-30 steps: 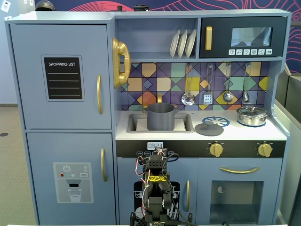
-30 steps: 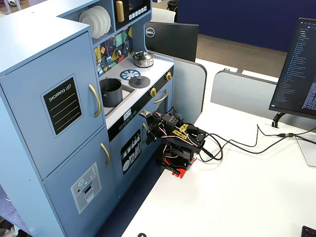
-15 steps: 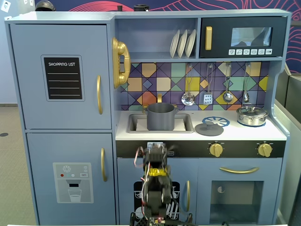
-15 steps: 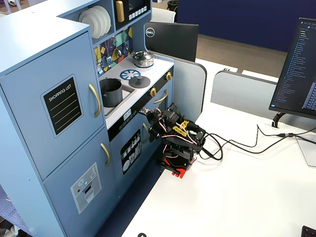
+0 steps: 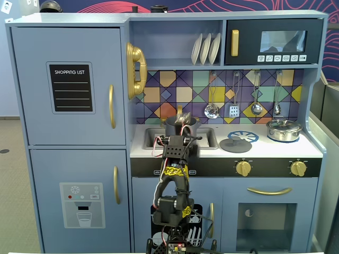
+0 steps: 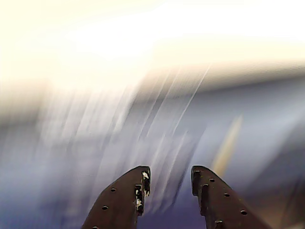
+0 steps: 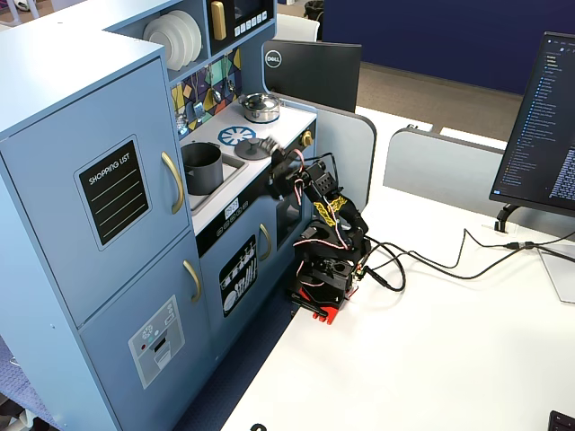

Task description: Pick up the lid from the counter and put it on the gray recipient

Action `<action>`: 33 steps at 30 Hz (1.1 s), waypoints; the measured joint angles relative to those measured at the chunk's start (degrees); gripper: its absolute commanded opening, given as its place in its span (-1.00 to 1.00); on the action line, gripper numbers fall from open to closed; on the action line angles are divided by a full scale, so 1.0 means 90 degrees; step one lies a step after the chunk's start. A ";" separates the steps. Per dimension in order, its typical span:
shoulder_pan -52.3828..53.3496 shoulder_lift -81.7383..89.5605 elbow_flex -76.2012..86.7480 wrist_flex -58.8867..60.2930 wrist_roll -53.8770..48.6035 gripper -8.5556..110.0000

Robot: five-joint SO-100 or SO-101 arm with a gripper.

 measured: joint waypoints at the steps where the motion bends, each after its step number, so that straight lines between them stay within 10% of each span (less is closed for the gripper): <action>1: 0.0166 0.0000 -0.0020 -0.0371 -0.0010 -0.86; 12: 0.1436 -0.0488 0.0957 -0.4619 0.0498 -0.83; 22: 0.2090 -0.1553 0.1406 -0.6758 0.0537 -0.32; 33: 0.2344 -0.2314 0.1787 -0.8330 0.0537 -0.30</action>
